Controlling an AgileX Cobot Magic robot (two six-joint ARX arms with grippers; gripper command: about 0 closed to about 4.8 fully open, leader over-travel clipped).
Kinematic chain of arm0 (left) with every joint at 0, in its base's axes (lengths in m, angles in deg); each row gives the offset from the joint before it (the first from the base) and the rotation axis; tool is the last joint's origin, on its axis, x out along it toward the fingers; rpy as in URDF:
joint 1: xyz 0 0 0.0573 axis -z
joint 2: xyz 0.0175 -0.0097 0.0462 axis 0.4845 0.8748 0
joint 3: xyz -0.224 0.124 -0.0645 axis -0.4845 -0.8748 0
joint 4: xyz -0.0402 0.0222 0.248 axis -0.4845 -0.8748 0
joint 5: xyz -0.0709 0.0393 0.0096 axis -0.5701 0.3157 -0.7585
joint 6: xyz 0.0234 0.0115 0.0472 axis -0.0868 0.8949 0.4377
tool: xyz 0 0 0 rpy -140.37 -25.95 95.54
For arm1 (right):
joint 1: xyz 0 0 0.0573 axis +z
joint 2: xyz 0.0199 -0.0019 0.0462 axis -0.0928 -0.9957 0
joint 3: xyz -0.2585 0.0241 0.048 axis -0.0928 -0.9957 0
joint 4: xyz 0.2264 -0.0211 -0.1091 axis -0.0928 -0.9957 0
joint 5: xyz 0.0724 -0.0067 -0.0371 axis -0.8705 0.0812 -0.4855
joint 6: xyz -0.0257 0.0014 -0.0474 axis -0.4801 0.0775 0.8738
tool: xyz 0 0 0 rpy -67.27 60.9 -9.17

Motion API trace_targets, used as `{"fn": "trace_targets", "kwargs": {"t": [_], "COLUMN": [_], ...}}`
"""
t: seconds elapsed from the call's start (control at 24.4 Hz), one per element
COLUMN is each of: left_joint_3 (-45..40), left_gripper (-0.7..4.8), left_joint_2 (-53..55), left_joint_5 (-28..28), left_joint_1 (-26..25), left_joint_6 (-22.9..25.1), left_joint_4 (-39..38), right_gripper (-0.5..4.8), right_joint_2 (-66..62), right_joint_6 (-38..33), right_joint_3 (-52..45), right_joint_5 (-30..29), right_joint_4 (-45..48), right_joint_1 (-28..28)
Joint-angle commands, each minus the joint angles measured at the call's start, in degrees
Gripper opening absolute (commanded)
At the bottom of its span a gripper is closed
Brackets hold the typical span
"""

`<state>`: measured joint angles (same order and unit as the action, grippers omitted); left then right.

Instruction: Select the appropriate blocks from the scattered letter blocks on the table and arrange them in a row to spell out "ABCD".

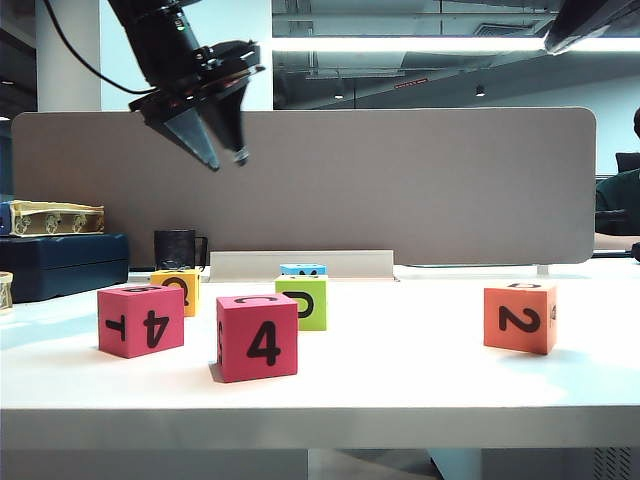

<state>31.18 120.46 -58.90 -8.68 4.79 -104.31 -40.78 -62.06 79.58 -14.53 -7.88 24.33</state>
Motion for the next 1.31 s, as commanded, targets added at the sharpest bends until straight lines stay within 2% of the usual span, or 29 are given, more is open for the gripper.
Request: {"fn": "trace_targets", "kwargs": {"t": [0.04,0.08,0.33,0.41,0.53,0.78,0.86,0.98,1.19,1.31], "left_joint_3": [0.1,0.0,0.0,0.1,0.0,0.0,0.0,-0.3,-2.9,-7.1], "left_gripper": [0.89,0.56,0.52,0.52,0.5,0.46,0.16,0.16,0.16,0.16], "left_joint_2": [-0.2,-0.2,-0.7,-1.6,-4.2,-10.0,-11.1,-11.4,-11.3,-11.4], "left_joint_5": [-0.7,-0.7,-1.0,-2.9,-5.7,-5.7,-5.6,-5.7,-5.7,-5.7], "left_joint_1": [0.2,0.4,0.5,0.5,0.4,0.4,0.4,0.4,0.4,0.4], "left_joint_6": [3.4,4.1,4.2,4.2,3.8,2.4,2.4,2.0,0.6,-0.7], "left_joint_4": [-8.4,-10.9,-13.0,-12.4,-7.7,1.7,3.9,7.3,14.5,21.0], "right_gripper": [-0.01,-0.01,-0.01,-0.01,-0.01,-0.01,-0.01,-0.01,-0.01,-0.01], "right_joint_2": [0.0,0.0,0.0,0.0,0.0,0.0,0.0,0.0,0.0,0.0], "right_joint_6": [0.2,0.2,0.2,0.2,0.2,0.2,0.2,0.2,0.2,0.2], "right_joint_3": [0.3,0.3,0.3,0.3,0.3,0.3,0.3,0.3,0.3,0.3], "right_joint_5": [-0.1,-0.1,-0.2,-0.2,-0.2,-0.1,-0.1,-0.1,-0.1,-0.1], "right_joint_4": [0.6,0.6,0.6,0.6,0.8,1.0,1.4,1.6,1.6,1.7], "right_joint_1": [0.1,0.1,0.1,0.1,0.1,0.1,0.1,0.1,0.0,0.0]}}
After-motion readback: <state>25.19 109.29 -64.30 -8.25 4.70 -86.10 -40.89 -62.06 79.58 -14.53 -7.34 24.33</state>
